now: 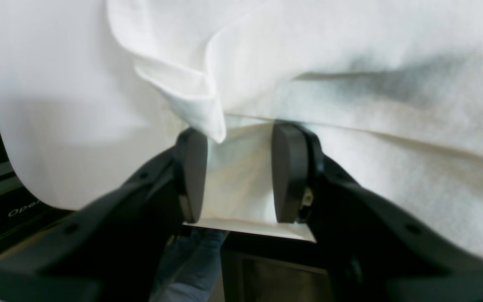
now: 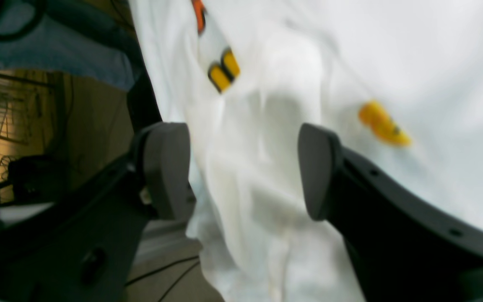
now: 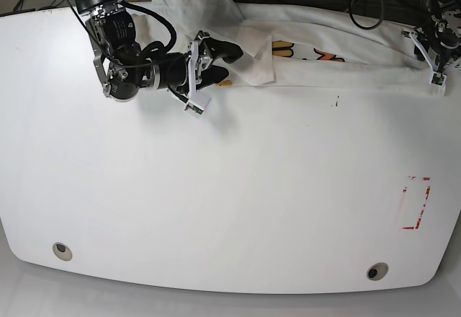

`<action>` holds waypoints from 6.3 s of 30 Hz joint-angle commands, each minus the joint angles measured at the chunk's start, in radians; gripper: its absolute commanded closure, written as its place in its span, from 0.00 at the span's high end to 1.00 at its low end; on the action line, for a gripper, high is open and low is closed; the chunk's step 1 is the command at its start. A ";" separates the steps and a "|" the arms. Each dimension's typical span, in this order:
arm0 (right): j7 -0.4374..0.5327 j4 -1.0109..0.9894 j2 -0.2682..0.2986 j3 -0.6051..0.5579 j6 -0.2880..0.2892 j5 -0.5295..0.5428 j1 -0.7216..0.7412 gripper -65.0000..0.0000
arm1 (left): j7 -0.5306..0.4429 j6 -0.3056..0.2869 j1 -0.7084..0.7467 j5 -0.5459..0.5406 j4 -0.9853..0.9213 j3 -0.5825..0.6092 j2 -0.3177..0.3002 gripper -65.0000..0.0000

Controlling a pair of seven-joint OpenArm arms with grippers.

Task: Layout the t-shirt on the table in an organized manner, then fold the t-shirt properly
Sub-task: 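Lift the collar end with the right gripper and fold it toward the left gripper, then pull the held shirt end with the right gripper back toward its side, then hold both shirt ends and stretch the shirt between the grippers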

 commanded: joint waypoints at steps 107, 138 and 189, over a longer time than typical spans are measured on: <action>0.366 0.029 0.096 0.161 -0.057 -0.437 -0.330 0.00 | -0.078 -0.016 -0.052 -0.008 0.004 0.124 0.023 0.22; 0.467 -0.290 0.256 0.161 0.004 -0.503 -0.096 0.00 | -0.078 -0.016 -0.213 -0.008 -0.115 0.288 0.029 0.22; 0.157 0.197 -0.056 0.302 0.004 -0.503 -0.063 0.53 | -0.032 -0.016 -0.197 -0.014 0.123 0.225 0.026 0.23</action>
